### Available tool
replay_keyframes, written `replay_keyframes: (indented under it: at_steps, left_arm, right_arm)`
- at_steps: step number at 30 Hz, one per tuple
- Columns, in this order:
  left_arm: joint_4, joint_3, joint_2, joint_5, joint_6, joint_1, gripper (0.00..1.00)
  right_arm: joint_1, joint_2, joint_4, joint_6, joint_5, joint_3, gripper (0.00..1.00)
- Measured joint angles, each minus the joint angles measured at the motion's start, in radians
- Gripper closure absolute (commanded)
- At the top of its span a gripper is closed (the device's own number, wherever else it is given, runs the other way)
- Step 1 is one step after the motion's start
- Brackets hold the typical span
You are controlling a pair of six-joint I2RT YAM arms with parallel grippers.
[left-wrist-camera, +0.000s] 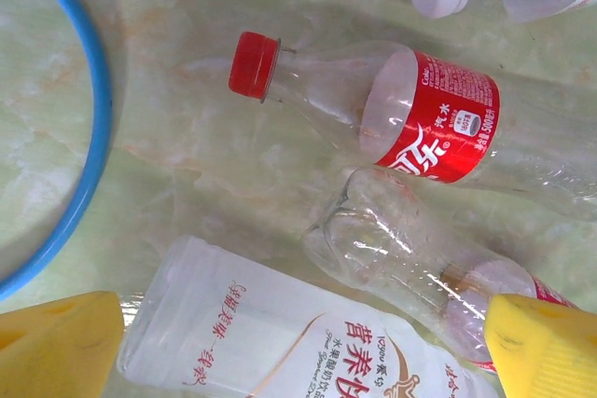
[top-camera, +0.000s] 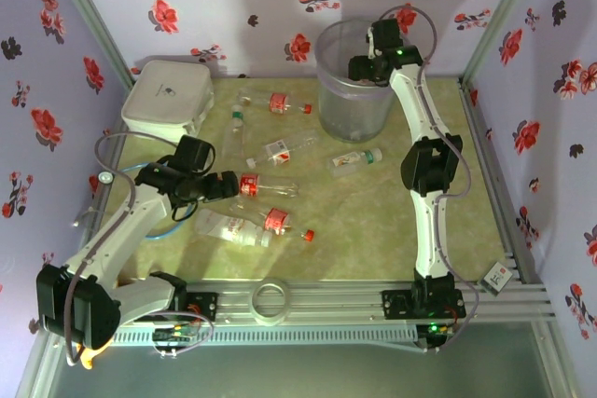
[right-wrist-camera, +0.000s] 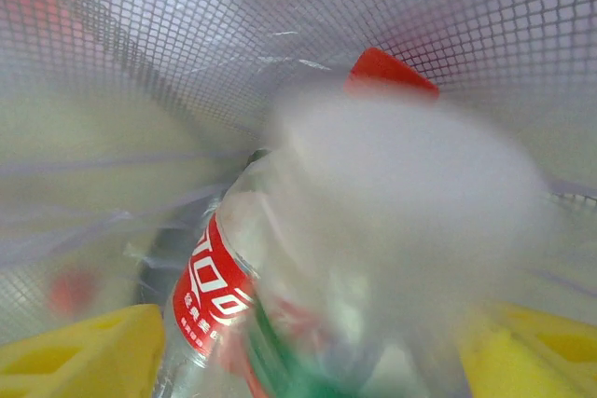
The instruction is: Put the plastic bottles in the bin
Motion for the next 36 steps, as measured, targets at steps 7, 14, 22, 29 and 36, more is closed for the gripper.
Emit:
replay_keyframes:
  at_steps: [7, 14, 22, 29, 36]
  left_arm:
    - [0.018, 0.048, 0.081, -0.001, 0.045, 0.023, 0.0]
    - [0.114, 0.23, 0.302, 0.003, 0.116, 0.068, 0.0]
    - [0.191, 0.518, 0.64, -0.029, 0.188, 0.088, 0.0]
    - [0.18, 0.738, 0.868, -0.079, 0.233, 0.088, 0.0]
    - [0.083, 0.877, 0.998, -0.108, 0.258, 0.088, 0.1]
  right_arm:
    - [0.0, 0.0, -0.014, -0.007, -0.004, 0.039, 0.03]
    - [0.0, -0.051, -0.021, -0.007, -0.027, 0.052, 0.01]
    - [0.0, -0.27, -0.021, 0.008, -0.06, 0.009, 0.01]
    - [0.0, -0.554, -0.008, 0.034, -0.073, -0.199, 0.02]
    - [0.0, -0.785, 0.014, 0.067, -0.074, -0.537, 0.03]
